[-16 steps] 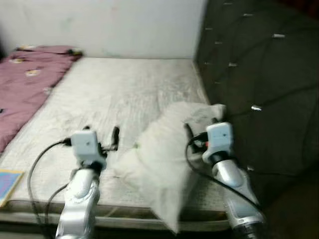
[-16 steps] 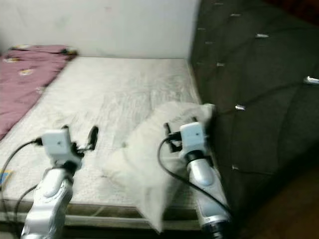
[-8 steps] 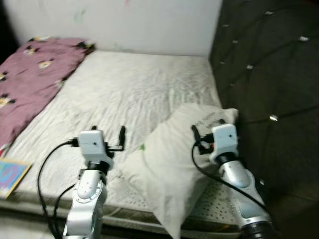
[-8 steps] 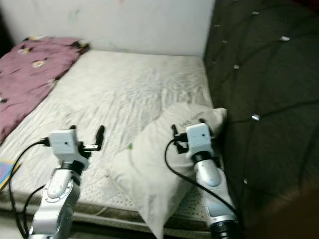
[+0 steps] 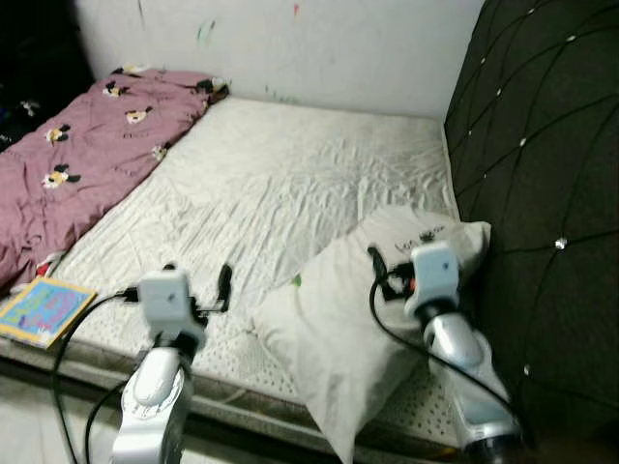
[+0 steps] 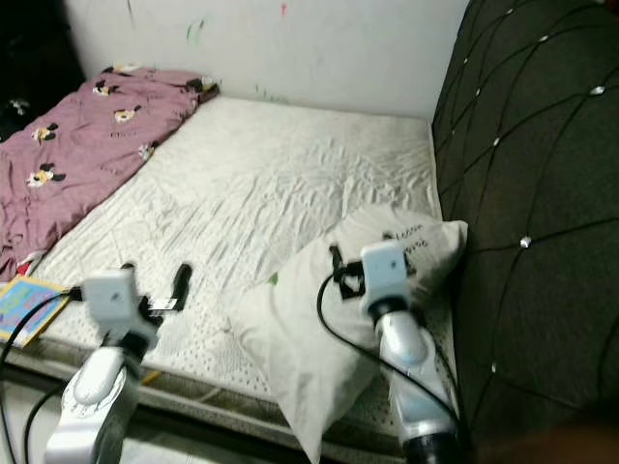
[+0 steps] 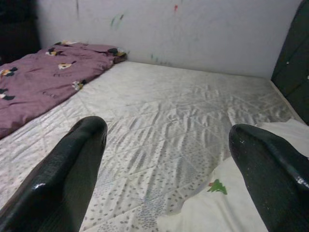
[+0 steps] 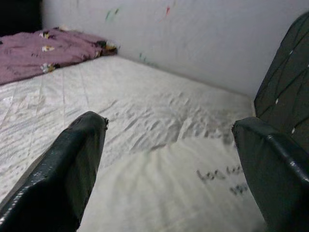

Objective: Clean up the room

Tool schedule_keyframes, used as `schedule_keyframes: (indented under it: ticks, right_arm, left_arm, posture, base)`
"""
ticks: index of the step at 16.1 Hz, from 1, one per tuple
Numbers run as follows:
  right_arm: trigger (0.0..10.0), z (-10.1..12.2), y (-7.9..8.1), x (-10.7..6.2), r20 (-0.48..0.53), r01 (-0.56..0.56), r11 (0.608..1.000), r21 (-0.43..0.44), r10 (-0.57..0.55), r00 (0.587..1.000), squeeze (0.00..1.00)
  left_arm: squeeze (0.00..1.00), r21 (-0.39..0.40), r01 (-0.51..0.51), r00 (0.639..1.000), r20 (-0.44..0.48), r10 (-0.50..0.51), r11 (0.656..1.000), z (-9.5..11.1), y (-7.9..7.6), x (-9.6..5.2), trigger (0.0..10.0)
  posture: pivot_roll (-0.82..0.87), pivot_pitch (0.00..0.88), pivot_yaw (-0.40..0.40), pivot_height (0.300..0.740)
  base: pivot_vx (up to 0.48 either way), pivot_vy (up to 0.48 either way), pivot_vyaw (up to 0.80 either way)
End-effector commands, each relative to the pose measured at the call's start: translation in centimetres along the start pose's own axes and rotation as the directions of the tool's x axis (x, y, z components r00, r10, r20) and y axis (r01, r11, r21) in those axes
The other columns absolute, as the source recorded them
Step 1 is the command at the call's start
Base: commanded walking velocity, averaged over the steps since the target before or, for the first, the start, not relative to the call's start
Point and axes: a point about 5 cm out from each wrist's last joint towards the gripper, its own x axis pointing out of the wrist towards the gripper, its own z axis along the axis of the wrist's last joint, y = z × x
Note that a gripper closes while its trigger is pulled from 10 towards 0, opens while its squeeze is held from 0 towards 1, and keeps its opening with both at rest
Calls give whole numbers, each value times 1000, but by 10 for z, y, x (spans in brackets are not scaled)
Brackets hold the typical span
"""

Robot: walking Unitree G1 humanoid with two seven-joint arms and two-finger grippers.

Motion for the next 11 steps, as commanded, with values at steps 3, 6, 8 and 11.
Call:
schedule_keyframes:
  ticks: [3, 6, 8, 11]
  right_arm:
    - [10000, 5, 0, -6, 4, -3, 1000, 31, 3, 1000, 0]
    - [10000, 2, -3, -14, -14, 11, 999, 41, -10, 1000, 0]
    - [10000, 2, -8, -18, -21, 30, 999, 36, -29, 999, 0]
    - [10000, 3, -17, -26, -35, 56, 998, 38, -54, 998, 0]
  left_arm:
    - [0, 12, -8, 1000, 0, 8, 1000, 5, 5, -9, 10000]
    - [0, 17, -40, 999, -8, 40, 999, 4, 14, -17, 10000]
    - [0, 22, -52, 999, -8, 53, 998, 5, 17, -21, 10000]
    - [0, 26, -76, 997, -17, 76, 997, 5, 22, -28, 10000]
  posture:
    - [38, 76, -16, 740]
    - [36, 90, -15, 740]
    - [38, 95, -15, 740]
    - [34, 101, -12, 740]
  base:
    - [0, 0, 0]
    - [0, 0, 0]
    - [0, 0, 0]
    - [0, 0, 0]
